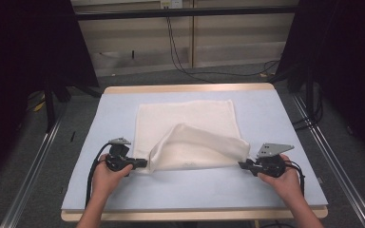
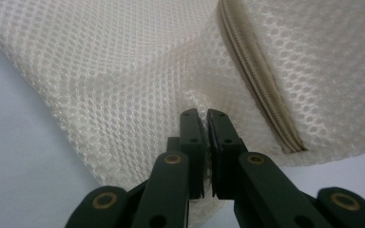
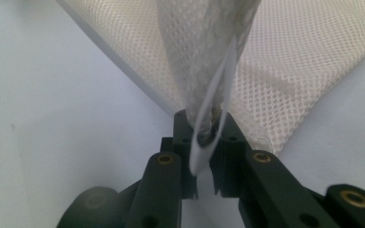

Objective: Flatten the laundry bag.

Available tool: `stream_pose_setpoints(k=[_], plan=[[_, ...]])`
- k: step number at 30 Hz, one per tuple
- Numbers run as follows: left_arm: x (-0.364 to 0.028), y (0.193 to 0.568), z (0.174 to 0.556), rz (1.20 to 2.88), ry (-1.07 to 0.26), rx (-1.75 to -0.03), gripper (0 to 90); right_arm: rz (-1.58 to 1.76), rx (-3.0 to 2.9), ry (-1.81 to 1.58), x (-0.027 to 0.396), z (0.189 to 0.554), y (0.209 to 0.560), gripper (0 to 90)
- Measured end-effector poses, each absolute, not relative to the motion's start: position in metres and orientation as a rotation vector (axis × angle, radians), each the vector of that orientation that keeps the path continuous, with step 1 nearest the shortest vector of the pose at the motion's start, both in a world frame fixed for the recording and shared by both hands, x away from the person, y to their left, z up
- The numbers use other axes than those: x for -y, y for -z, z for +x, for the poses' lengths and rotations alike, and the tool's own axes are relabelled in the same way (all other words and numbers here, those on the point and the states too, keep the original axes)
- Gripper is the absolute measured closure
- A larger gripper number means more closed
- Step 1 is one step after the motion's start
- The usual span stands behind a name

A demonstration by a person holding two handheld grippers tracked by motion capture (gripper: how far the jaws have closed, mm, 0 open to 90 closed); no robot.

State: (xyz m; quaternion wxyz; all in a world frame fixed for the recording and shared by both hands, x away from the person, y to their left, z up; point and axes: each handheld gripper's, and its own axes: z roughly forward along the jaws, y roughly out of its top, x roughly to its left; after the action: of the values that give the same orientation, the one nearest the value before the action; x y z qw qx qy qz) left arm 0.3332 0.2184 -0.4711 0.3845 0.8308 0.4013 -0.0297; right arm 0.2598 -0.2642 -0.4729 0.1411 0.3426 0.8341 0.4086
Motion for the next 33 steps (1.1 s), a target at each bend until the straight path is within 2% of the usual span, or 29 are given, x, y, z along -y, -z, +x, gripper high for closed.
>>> stream_pose_setpoints(k=[4, 6, 10, 12, 17, 25, 30, 33], plan=[[-0.22, 0.471, 0.332, 2.122, 0.068, -1.016, 86.0, 0.994, -2.405, -1.185, 0.268, 0.257, 0.473, 80.5], [-0.219, 0.472, 0.331, 2.122, 0.059, -1.019, 85.9, 1.015, -2.381, -1.188, 0.271, 0.256, 0.472, 74.6], [-0.219, 0.471, 0.33, 2.133, 0.058, -1.011, 85.9, 1.05, -2.357, -1.206, 0.281, 0.255, 0.47, 72.2], [-0.22, 0.472, 0.33, 2.128, 0.059, -1.014, 85.9, 1.056, -2.362, -1.164, 0.285, 0.253, 0.469, 68.0], [-0.217, 0.471, 0.33, 2.146, 0.048, -1.014, 85.9, 1.18, -2.267, -1.187, 0.301, 0.258, 0.467, 70.4], [-0.216, 0.472, 0.329, 2.154, 0.036, -1.004, 85.9, 1.212, -2.227, -1.16, 0.293, 0.278, 0.464, 68.3], [-0.215, 0.471, 0.328, 2.16, 0.02, -0.994, 85.8, 1.2, -2.221, -1.266, 0.276, 0.29, 0.462, 62.3], [-0.215, 0.471, 0.327, 2.157, 0.016, -0.997, 85.5, 1.142, -2.294, -1.335, 0.267, 0.29, 0.463, 61.7]])
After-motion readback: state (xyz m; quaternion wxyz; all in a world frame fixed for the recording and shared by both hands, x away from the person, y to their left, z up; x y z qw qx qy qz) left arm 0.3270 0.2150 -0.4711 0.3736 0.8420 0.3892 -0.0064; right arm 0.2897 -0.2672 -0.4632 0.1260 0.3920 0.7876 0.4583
